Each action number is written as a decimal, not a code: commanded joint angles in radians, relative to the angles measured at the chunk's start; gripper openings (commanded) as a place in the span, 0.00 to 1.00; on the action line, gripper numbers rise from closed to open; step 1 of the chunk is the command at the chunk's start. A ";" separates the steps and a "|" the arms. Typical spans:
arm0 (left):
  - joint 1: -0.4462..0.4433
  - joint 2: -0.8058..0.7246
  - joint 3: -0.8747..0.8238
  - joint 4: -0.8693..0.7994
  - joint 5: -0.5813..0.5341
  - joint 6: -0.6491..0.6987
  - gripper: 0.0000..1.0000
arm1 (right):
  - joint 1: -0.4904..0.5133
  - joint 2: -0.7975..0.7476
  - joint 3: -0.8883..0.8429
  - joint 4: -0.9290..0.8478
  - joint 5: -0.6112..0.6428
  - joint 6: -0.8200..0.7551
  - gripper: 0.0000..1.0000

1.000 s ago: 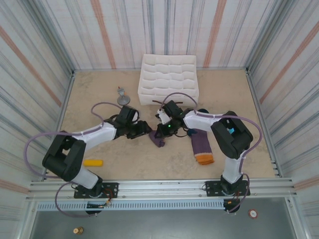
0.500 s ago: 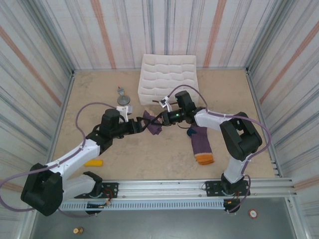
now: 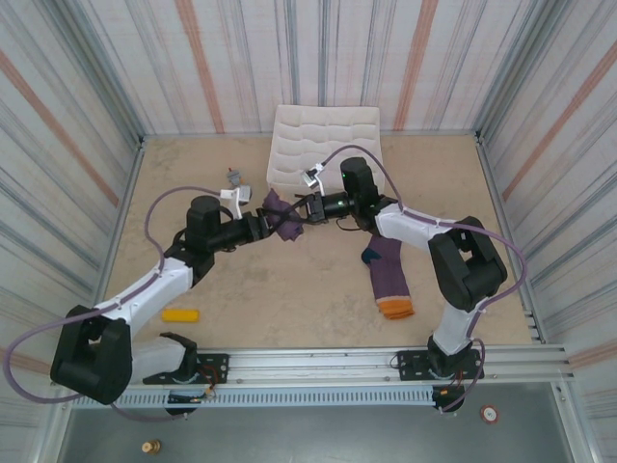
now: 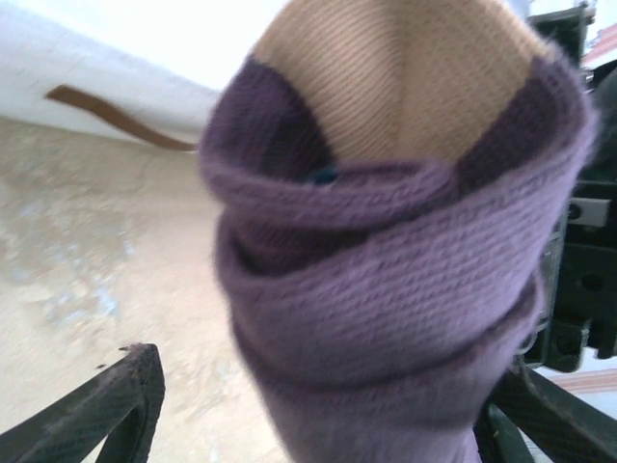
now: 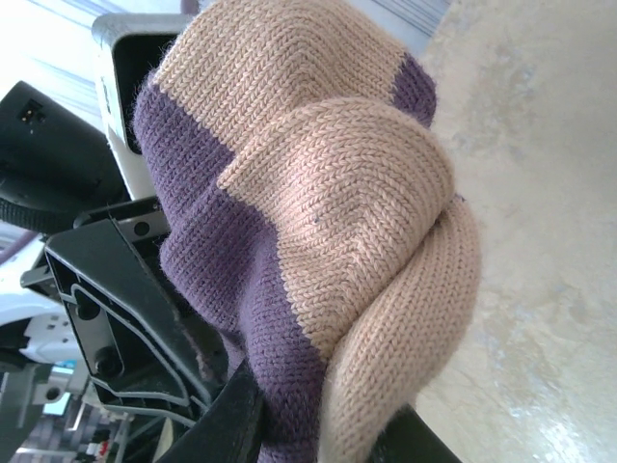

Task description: Roll the socks

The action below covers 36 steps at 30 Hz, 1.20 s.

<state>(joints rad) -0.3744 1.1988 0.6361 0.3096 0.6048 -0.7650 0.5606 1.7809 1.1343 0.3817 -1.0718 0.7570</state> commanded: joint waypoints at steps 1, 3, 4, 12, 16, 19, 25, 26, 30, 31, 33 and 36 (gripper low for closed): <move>0.012 0.015 0.034 0.107 0.066 -0.048 0.79 | 0.001 -0.019 0.040 0.053 -0.042 0.048 0.00; 0.020 0.020 0.031 0.142 0.074 -0.068 0.76 | 0.002 -0.018 0.043 0.069 -0.047 0.061 0.00; 0.023 0.023 0.029 0.155 0.080 -0.074 0.74 | 0.002 -0.015 0.044 0.082 -0.049 0.070 0.00; 0.063 0.016 0.002 0.281 0.096 -0.152 0.60 | 0.002 -0.013 0.041 0.152 -0.066 0.124 0.00; 0.063 0.026 0.024 0.276 0.115 -0.152 0.56 | 0.004 -0.010 0.041 0.174 -0.069 0.138 0.00; 0.063 0.031 0.021 0.286 0.122 -0.158 0.55 | 0.005 -0.005 0.042 0.189 -0.065 0.149 0.00; 0.063 0.048 0.014 0.335 0.132 -0.182 0.55 | 0.024 0.039 0.080 0.246 -0.085 0.203 0.00; 0.063 0.048 0.016 0.335 0.132 -0.182 0.54 | 0.027 0.044 0.085 0.248 -0.086 0.205 0.00; 0.062 0.053 0.020 0.335 0.127 -0.182 0.50 | 0.036 0.057 0.105 0.240 -0.097 0.205 0.00; 0.063 0.055 0.022 0.335 0.125 -0.181 0.48 | 0.036 0.059 0.108 0.240 -0.098 0.206 0.00; 0.062 0.057 0.023 0.336 0.122 -0.180 0.43 | 0.038 0.064 0.113 0.237 -0.104 0.206 0.00; 0.062 0.063 0.028 0.335 0.121 -0.180 0.35 | 0.045 0.076 0.128 0.222 -0.118 0.205 0.00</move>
<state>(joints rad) -0.3054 1.2491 0.6426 0.6235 0.6945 -0.9485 0.5777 1.8378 1.2110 0.5793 -1.1378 0.9428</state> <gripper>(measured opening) 0.381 0.187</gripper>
